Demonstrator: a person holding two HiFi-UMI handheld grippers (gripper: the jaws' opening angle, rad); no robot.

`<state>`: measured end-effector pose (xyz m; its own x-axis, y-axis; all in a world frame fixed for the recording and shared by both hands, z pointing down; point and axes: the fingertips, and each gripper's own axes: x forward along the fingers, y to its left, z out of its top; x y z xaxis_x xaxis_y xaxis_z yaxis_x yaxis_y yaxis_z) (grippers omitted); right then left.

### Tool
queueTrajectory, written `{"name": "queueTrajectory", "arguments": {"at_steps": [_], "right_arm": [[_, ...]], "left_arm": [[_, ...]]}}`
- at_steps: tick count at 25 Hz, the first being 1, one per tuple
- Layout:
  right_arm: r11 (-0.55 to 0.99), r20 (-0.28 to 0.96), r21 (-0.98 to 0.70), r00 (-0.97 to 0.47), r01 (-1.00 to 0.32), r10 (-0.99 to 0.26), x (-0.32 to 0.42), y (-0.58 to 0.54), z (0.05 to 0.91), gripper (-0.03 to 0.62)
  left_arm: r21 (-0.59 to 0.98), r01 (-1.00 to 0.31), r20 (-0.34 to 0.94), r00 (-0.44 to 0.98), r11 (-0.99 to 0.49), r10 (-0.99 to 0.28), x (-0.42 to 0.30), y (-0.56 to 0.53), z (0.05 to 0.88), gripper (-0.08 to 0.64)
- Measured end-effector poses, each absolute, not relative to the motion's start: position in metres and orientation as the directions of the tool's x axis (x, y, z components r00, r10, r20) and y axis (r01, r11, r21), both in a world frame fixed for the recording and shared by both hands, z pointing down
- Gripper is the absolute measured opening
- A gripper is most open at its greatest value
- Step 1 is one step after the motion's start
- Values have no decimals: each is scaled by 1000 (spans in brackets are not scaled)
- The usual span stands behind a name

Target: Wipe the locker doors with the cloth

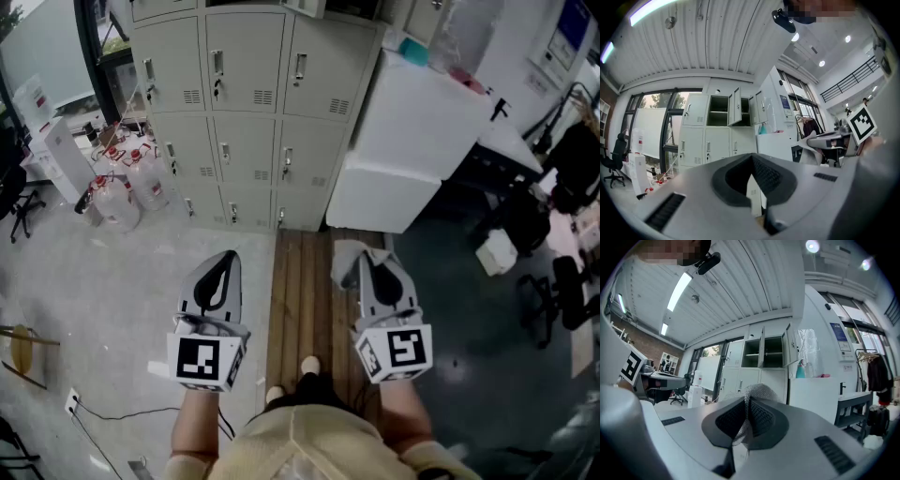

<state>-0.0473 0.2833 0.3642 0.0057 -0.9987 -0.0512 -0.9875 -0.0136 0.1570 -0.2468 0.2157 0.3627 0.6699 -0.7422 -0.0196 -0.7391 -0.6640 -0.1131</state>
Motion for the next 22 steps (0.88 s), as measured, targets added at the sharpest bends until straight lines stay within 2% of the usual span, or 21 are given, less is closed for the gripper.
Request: {"name": "queueTrajectory", "arguments": {"at_steps": [13,22], "right_arm": [[47,-66,107,-55,-993,-996,43,233,359,5],[81,-100,119,-93,-990,-991,91,196,352,5]], "left_arm": [[-38,-689,-61,724,-723,-687,-130,173,355,-3],[-53,-724,-46,690,-688,-723,-92,141,354,-3]]}}
